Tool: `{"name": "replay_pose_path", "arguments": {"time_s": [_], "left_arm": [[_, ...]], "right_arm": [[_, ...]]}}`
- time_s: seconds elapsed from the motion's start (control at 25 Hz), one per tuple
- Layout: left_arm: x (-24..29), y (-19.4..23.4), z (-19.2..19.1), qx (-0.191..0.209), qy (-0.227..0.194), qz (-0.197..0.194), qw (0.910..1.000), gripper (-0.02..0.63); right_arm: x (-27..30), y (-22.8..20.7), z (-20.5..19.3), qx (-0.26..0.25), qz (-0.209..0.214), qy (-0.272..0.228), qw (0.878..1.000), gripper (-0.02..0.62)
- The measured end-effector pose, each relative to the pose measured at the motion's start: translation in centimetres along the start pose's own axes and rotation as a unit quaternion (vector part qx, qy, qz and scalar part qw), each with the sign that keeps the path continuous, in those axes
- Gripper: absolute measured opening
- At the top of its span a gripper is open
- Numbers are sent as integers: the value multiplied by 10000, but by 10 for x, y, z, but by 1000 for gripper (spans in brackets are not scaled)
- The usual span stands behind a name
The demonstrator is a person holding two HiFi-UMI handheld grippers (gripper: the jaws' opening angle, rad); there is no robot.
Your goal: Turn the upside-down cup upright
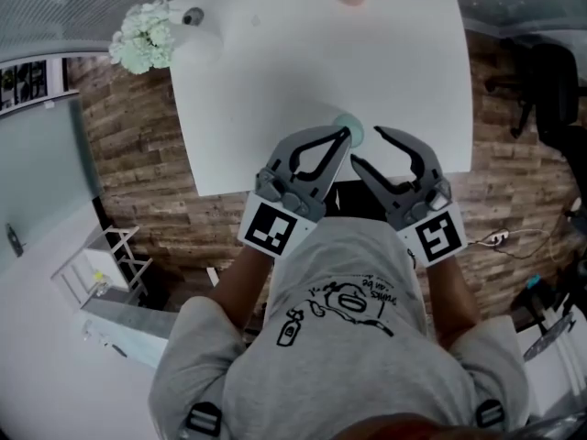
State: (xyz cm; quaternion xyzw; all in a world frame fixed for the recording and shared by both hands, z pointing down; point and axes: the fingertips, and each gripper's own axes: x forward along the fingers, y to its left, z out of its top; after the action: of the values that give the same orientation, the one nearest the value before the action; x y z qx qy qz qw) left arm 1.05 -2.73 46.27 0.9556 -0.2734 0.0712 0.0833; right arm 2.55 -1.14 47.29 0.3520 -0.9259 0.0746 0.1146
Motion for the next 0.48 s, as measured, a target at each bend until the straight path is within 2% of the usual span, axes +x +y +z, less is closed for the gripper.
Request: {"name": "replay_pose_path", "arguments": {"time_s": [0.24,0.48], "left_arm": [[-1,4,-20,141,20,-55,9999,3],[2,8,-43,119,103,-51,9999,3]], "right_arm": [[11,10,-28,-139,211,127,9996,223],[19,14,-53,-174,318,192,9992,246]]}}
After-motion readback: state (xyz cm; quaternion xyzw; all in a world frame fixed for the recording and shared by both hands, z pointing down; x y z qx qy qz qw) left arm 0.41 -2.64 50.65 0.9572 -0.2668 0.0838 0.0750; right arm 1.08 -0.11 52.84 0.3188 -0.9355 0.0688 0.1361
